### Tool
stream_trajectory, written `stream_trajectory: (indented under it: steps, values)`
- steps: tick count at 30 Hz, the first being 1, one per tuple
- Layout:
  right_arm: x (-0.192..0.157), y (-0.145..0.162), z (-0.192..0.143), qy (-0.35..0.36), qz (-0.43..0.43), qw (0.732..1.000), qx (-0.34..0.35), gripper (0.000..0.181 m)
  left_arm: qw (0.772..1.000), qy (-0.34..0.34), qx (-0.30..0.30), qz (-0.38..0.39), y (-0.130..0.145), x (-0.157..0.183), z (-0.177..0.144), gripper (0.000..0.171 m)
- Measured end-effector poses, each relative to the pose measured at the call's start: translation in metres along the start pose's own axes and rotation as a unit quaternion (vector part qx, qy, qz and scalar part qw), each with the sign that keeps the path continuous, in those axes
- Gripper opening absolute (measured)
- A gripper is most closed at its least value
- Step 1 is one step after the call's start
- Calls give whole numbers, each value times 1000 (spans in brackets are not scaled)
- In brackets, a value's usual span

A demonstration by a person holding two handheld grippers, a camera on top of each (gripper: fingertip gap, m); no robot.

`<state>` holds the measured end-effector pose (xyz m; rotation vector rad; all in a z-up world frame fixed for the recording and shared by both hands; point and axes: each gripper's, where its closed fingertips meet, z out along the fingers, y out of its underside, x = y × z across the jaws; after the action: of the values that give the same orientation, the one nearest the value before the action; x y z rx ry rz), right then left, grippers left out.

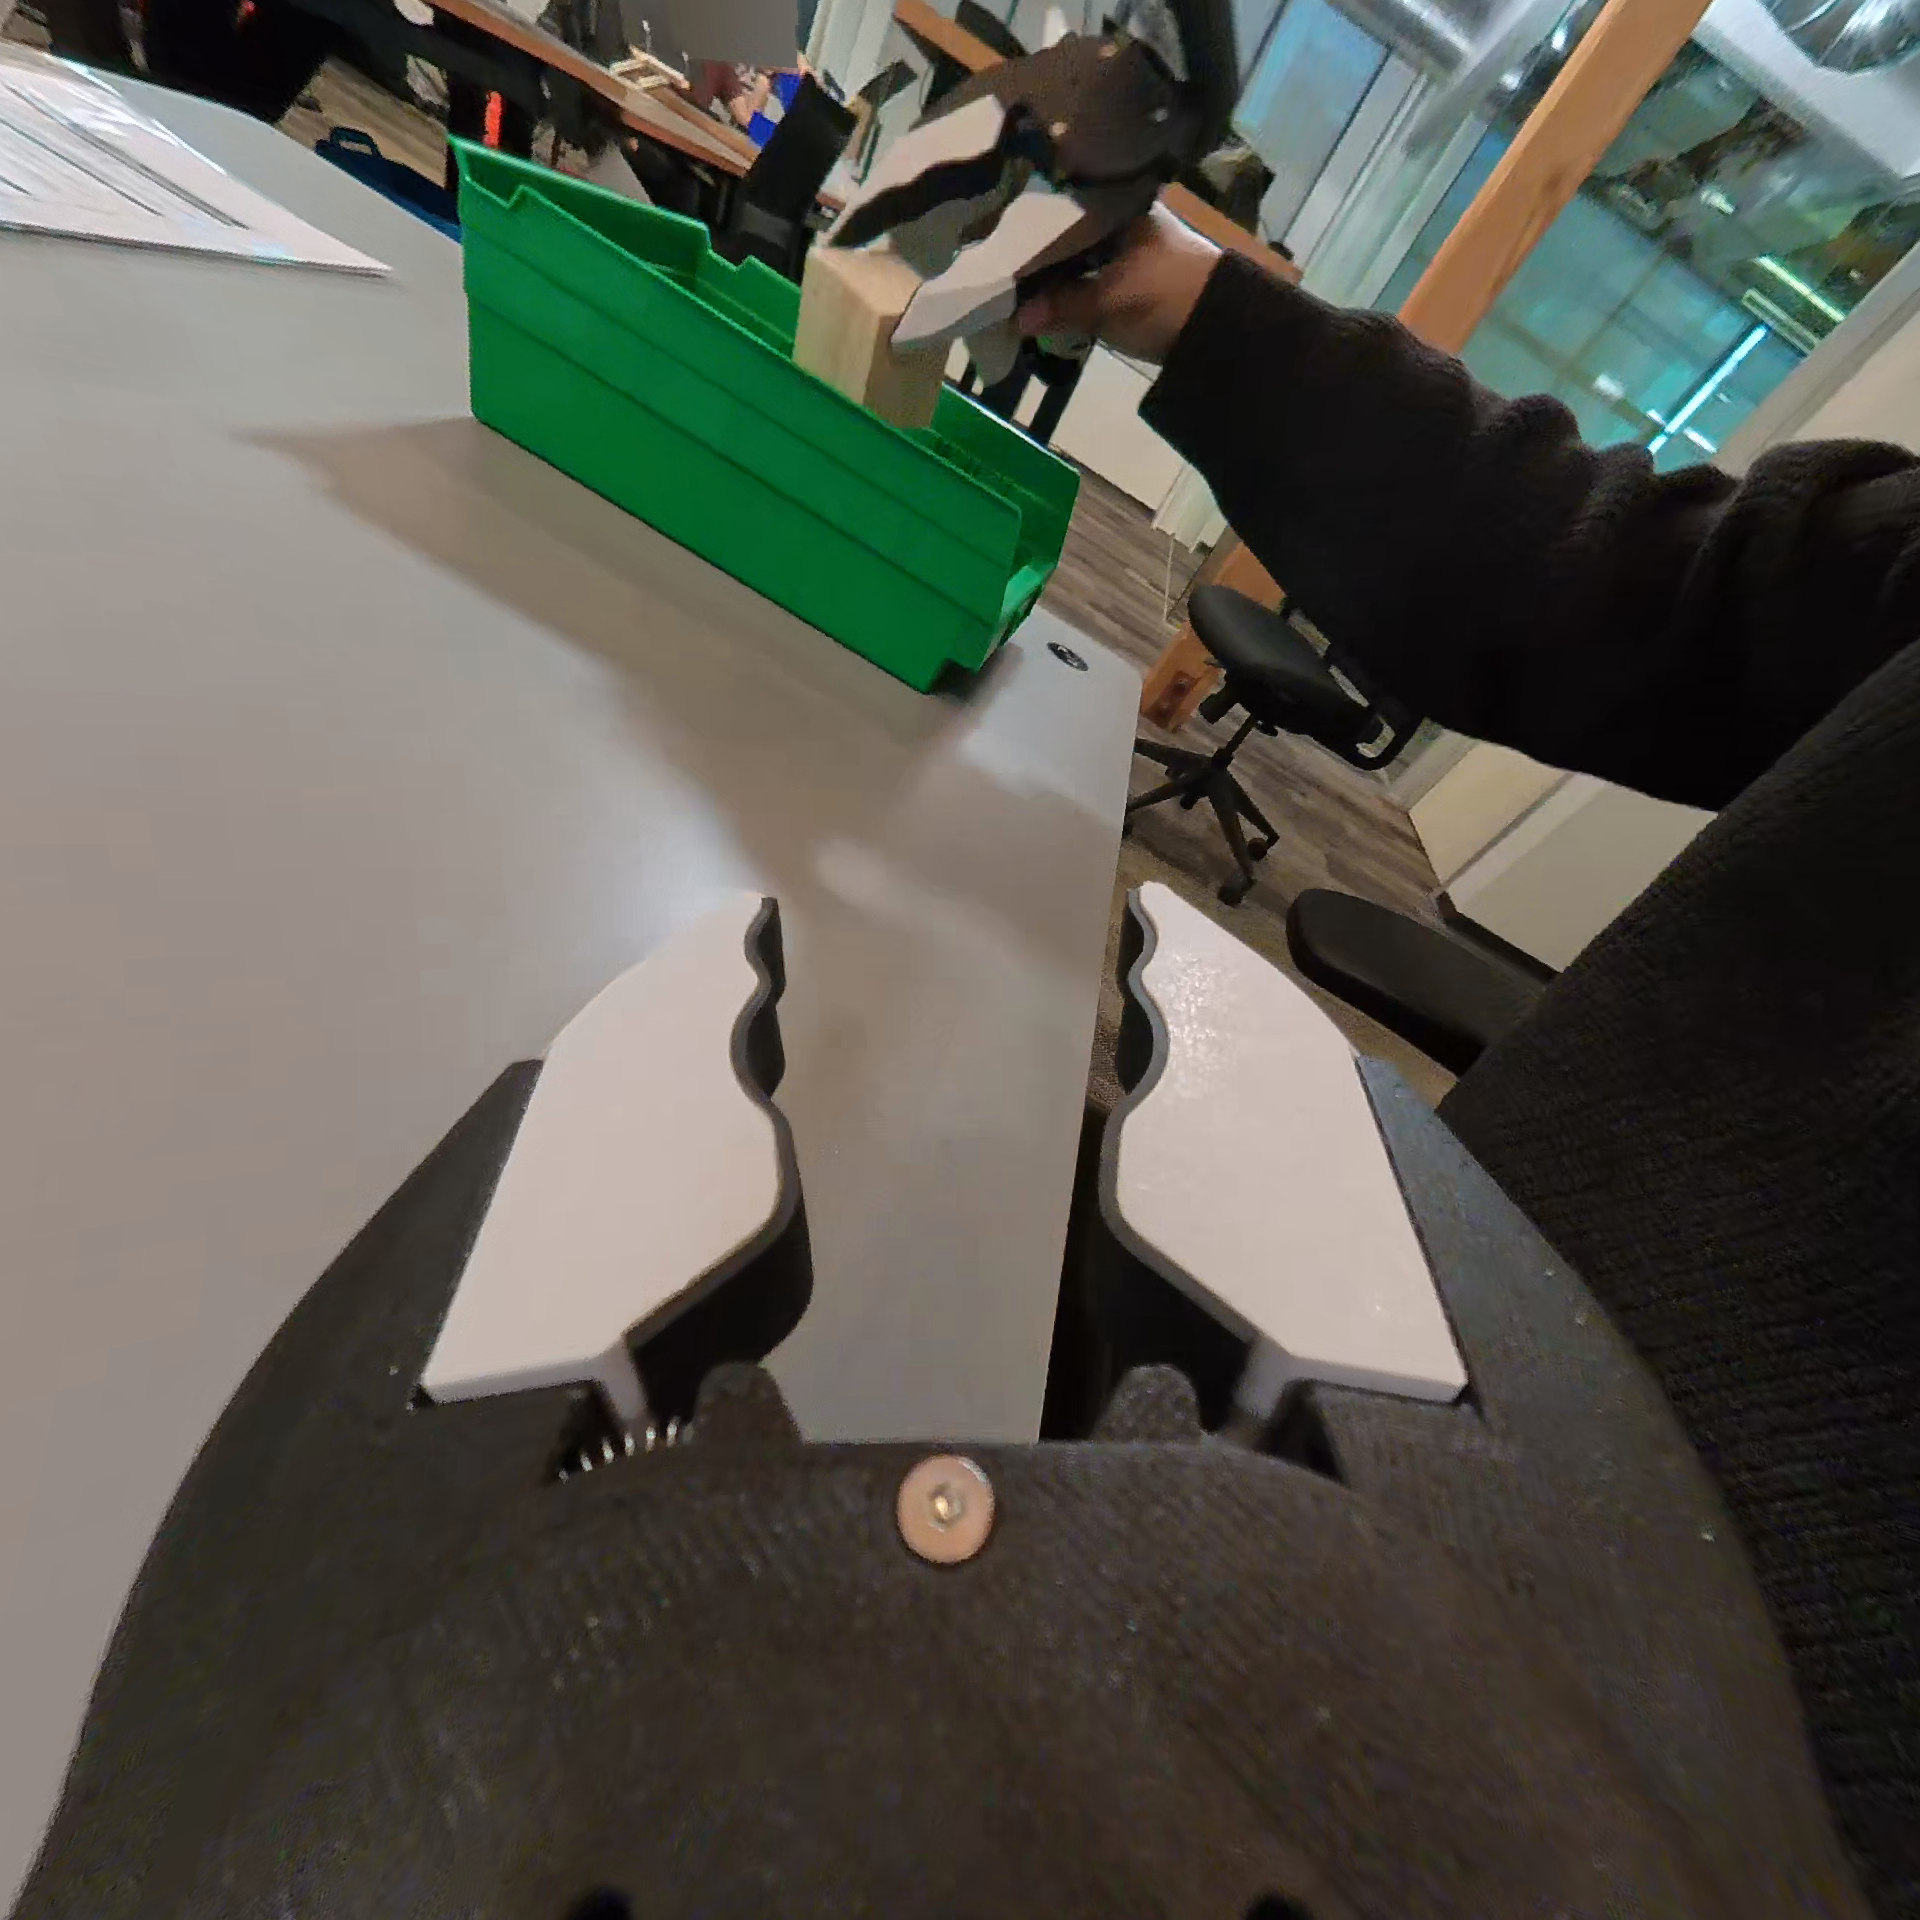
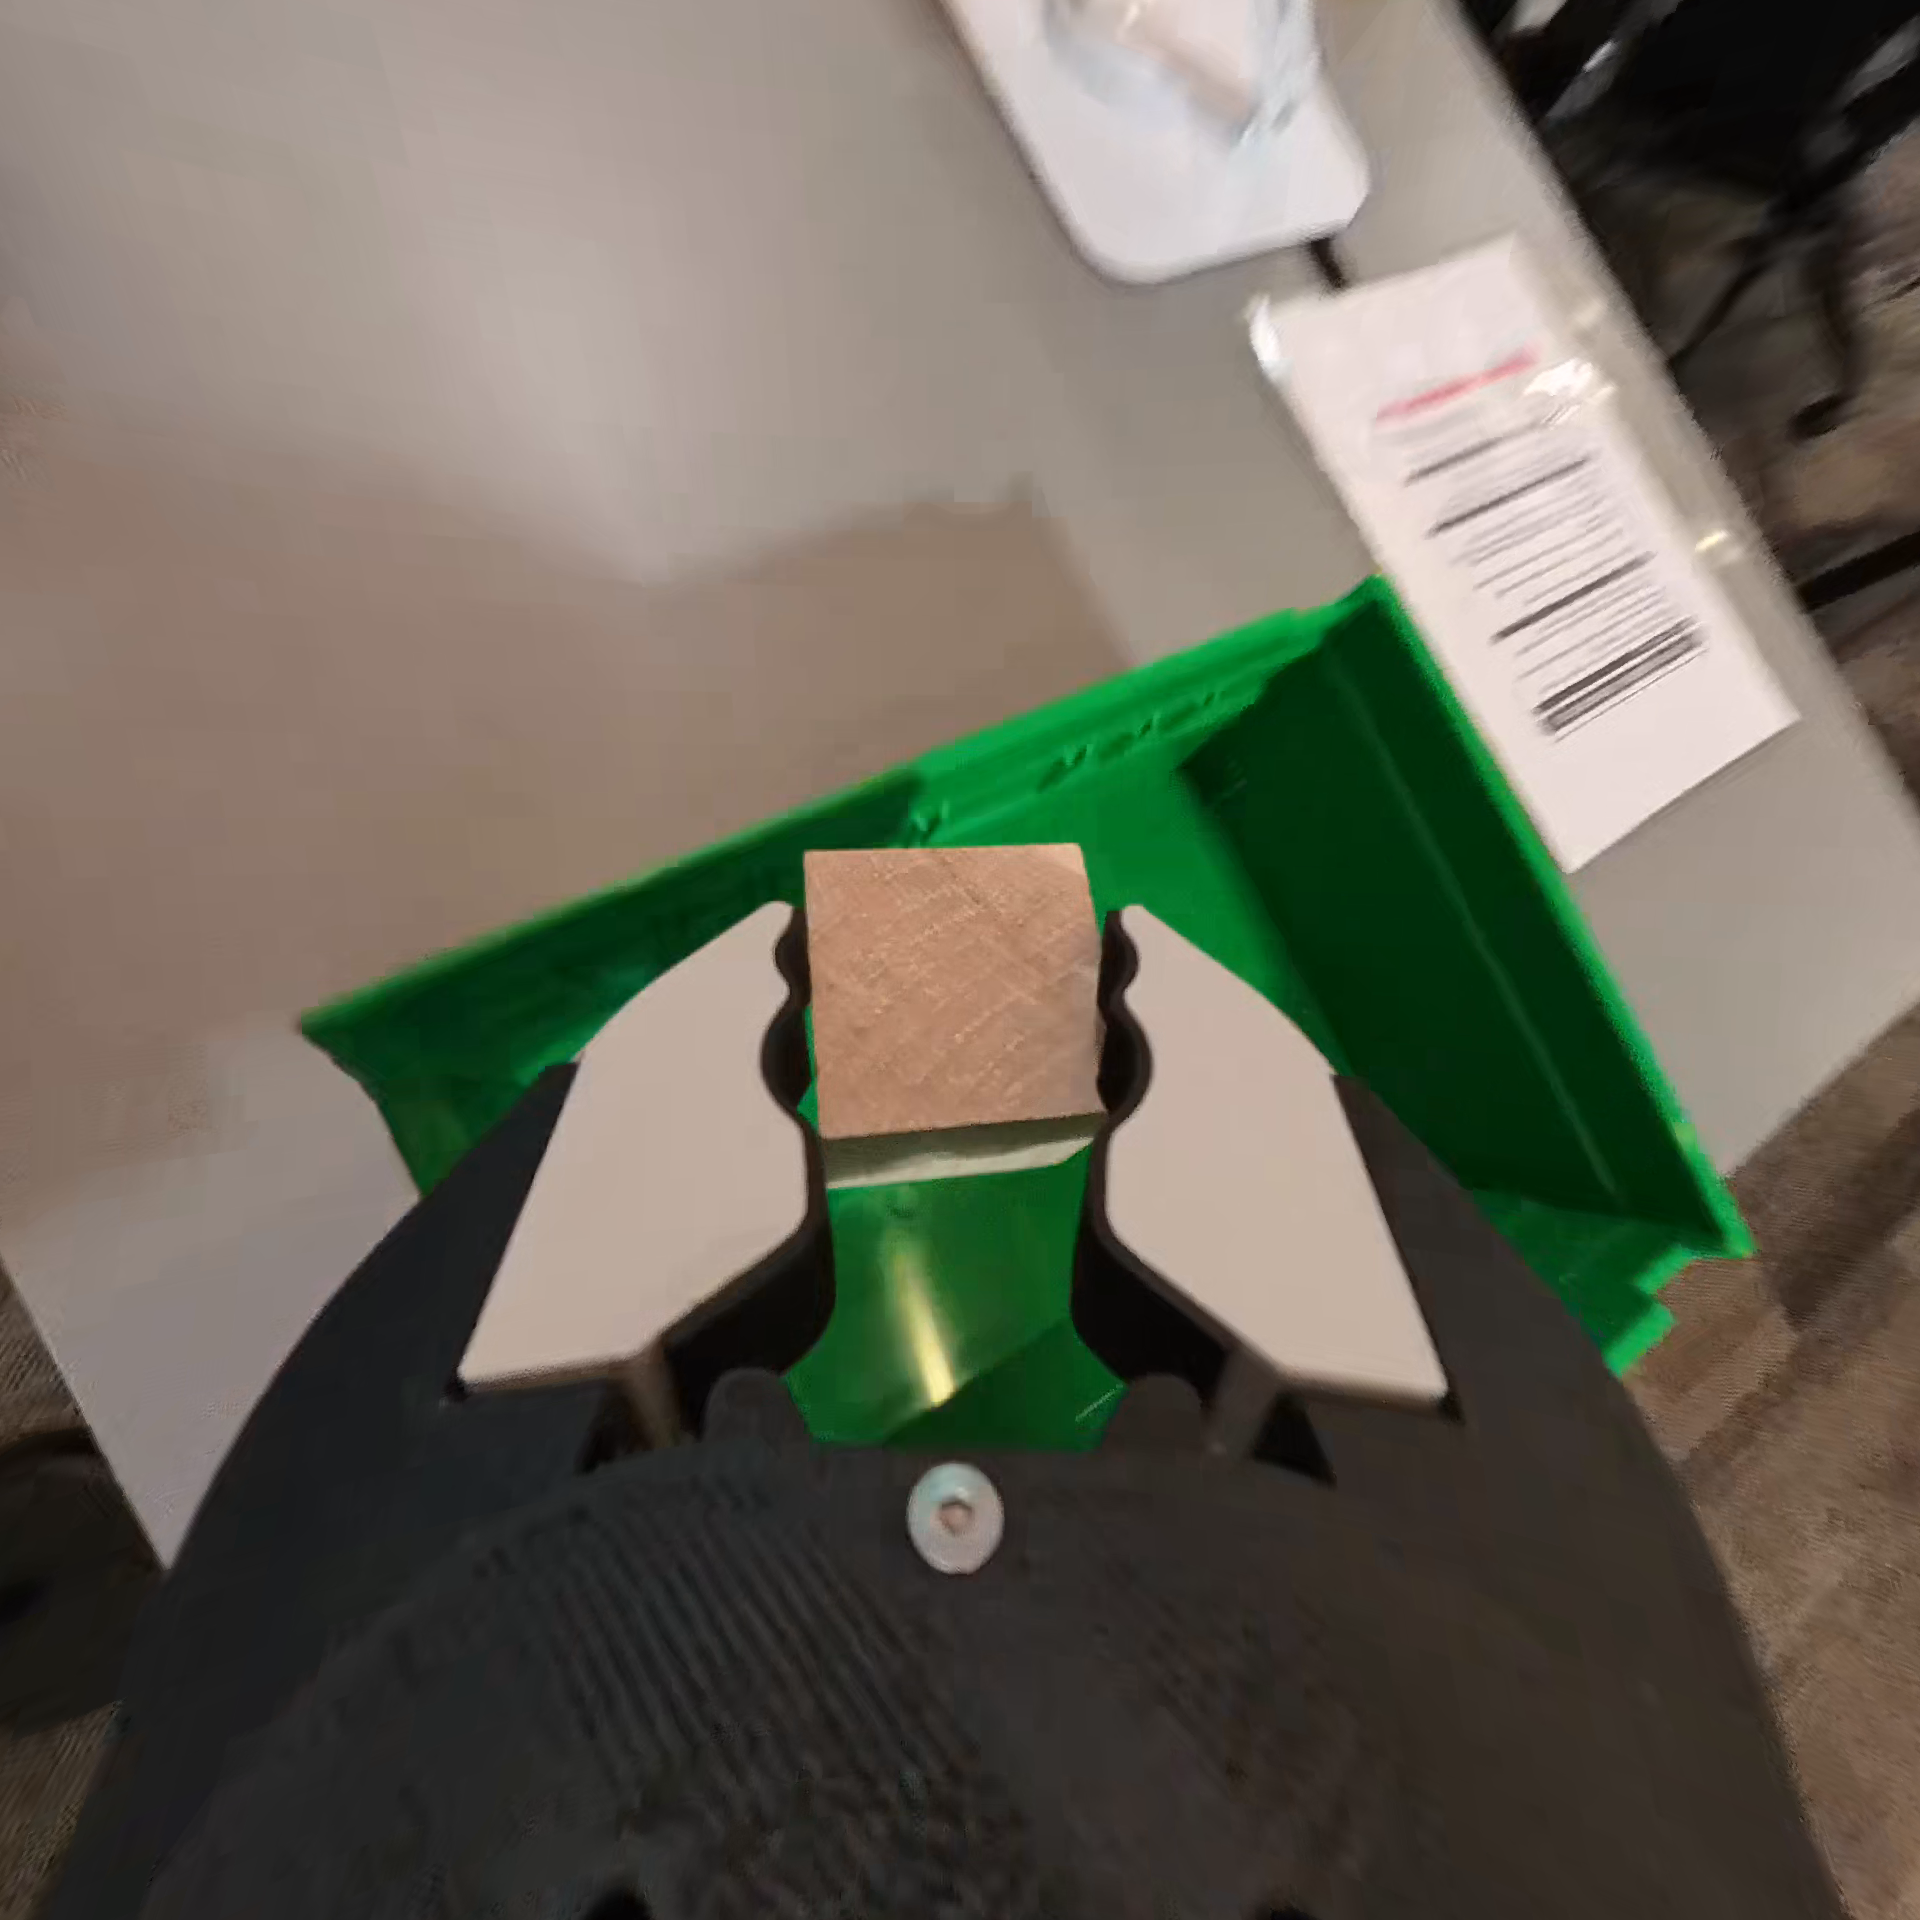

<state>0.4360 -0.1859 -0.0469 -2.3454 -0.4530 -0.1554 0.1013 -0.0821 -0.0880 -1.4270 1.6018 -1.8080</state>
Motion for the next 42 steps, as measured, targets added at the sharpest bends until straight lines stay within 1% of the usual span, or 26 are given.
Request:
stream_trajectory:
  steps: [2, 4, 7, 9, 11, 13, 19, 21, 24, 26, 29, 32, 34, 36, 38, 42]
  values:
    - [4, 24, 19, -34, -7, 999, -31, 55, 1000, -7, 2, -8, 3, -1, 4, 63]
    - [6, 36, 34, -58, -19, 997, -35, 55, 999, -11, 17, -30, 4, -2, 7, 61]
    - [5, 34, 49, -82, -27, 996, -1, 55, 998, 2, 33, -62, 4, 2, 13, 58]
    - [2, 27, 54, -97, -35, 994, 32, 55, 998, 6, 21, -64, 7, 3, 19, 55]
    - [-5, 24, 58, -128, -40, 990, 47, 55, 998, 3, 5, -57, 8, 3, 25, 55]
    - [-12, 24, 60, -157, -49, 985, 51, 55, 998, 9, -18, -53, 9, 6, 32, 55]
    - [-21, 36, 66, -188, -80, 978, 31, 55, 996, 34, -59, -53, 8, 12, 53, 54]
    - [-19, 39, 70, -174, -90, 980, 24, 54, 996, 38, -66, -56, 9, 13, 59, 54]
    - [-12, 33, 70, -136, -101, 985, 46, 58, 994, 41, -73, -64, 12, 13, 65, 54]
    - [-11, 30, 65, -134, -93, 985, 53, 63, 994, 41, -75, -68, 13, 13, 68, 54]
    - [-15, 36, 56, -149, -80, 985, 35, 70, 994, 38, -78, -71, 15, 13, 69, 54]
    - [-17, 53, 55, -140, -80, 987, -6, 78, 993, 36, -77, -77, 16, 11, 70, 54]
    - [-14, 65, 57, -126, -83, 988, -35, 76, 993, 37, -74, -83, 16, 11, 71, 53]
    - [-10, 75, 61, -109, -89, 989, -52, 68, 993, 39, -74, -87, 16, 11, 72, 53]
    - [-8, 73, 62, -100, -93, 990, -44, 58, 992, 40, -77, -88, 18, 11, 73, 53]
    - [-8, 72, 62, -111, -98, 988, -41, 57, 993, 37, -84, -80, 18, 11, 72, 53]
